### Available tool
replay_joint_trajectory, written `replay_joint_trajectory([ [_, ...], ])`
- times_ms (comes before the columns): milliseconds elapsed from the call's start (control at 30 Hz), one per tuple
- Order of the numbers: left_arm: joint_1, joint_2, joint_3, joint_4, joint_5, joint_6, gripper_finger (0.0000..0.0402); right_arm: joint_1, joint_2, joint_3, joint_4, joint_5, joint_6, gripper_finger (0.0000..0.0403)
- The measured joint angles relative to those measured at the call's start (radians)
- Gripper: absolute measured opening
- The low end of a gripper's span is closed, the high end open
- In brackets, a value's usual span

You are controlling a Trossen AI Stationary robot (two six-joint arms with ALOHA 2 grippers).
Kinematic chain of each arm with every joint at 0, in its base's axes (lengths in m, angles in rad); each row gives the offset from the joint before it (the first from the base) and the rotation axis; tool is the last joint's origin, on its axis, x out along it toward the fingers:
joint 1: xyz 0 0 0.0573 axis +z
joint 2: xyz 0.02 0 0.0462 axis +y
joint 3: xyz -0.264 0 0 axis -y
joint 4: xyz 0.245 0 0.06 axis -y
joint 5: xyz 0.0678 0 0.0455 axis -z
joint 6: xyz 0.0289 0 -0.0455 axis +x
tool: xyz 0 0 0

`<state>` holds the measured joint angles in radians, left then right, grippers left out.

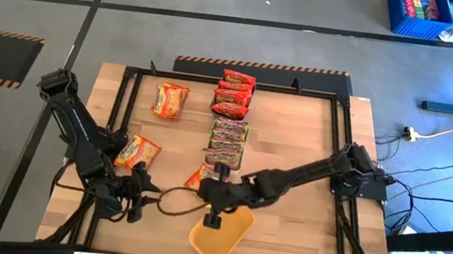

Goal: Sort Maruchan noodles
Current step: Put the orange noodle pack into the yellow bin

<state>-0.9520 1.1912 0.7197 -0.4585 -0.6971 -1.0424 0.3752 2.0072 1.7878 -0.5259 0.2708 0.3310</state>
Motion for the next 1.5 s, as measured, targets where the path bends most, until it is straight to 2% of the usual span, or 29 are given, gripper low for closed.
replay_joint_trajectory([
  [133, 0.003, 0.000, 0.000, 0.003, -0.019, 0.006, 0.0135, 0.011, -0.002, 0.000, -0.074, 0.041, 0.074, 0.0001],
  [267, 0.023, 0.032, 0.000, 0.031, -0.057, -0.002, 0.0135, -0.011, -0.002, 0.000, -0.188, 0.026, 0.170, 0.0009],
  [433, 0.111, 0.147, 0.000, 0.207, -0.087, 0.059, 0.0135, -0.024, -0.002, 0.000, -0.350, 0.085, 0.221, 0.0068],
  [567, 0.221, 0.247, 0.000, 0.355, -0.029, 0.109, 0.0135, -0.012, -0.002, -0.028, -0.438, 0.143, 0.248, 0.0119],
  [667, 0.298, 0.315, 0.000, 0.405, 0.005, 0.119, 0.0135, 0.000, -0.006, -0.088, -0.446, 0.153, 0.270, 0.0137],
  [833, 0.405, 0.421, 0.000, 0.532, 0.107, 0.147, 0.0135, -0.010, -0.011, -0.172, -0.435, 0.161, 0.292, 0.0133],
  [967, 0.446, 0.486, 0.000, 0.625, 0.170, 0.195, 0.0135, -0.025, -0.015, -0.218, -0.404, 0.173, 0.283, 0.0120],
  [1100, 0.469, 0.502, 0.001, 0.530, 0.257, 0.195, 0.0135, -0.030, -0.024, -0.219, -0.373, 0.192, 0.241, 0.0111],
  [1233, 0.451, 0.469, 0.004, 0.404, 0.338, 0.190, 0.0135, -0.029, -0.024, -0.221, -0.272, 0.148, 0.186, 0.0106],
  [1333, 0.405, 0.421, 0.002, 0.311, 0.414, 0.189, 0.0135, -0.029, -0.024, -0.221, -0.154, 0.076, 0.140, 0.0106],
  [1500, 0.271, 0.351, 0.000, 0.159, 0.462, 0.166, 0.0135, -0.029, -0.024, -0.221, 0.063, -0.013, 0.092, 0.0106],
])
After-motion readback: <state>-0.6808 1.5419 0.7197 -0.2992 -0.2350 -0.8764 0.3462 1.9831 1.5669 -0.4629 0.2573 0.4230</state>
